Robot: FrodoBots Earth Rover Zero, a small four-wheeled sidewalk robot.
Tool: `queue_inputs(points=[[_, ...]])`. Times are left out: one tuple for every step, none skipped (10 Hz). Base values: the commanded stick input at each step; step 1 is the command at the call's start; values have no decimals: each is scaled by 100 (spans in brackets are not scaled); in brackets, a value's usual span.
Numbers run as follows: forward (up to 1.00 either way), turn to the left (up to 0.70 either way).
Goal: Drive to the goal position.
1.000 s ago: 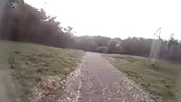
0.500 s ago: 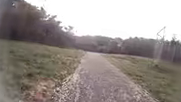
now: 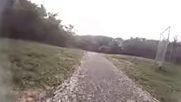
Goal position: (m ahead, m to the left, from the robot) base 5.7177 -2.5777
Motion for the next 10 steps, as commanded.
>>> queue_inputs(points=[[70, 0], [70, 0], [70, 0], [70, 0], [70, 0], [70, 0], [70, 0], [70, 0], [70, 0], [70, 0]])
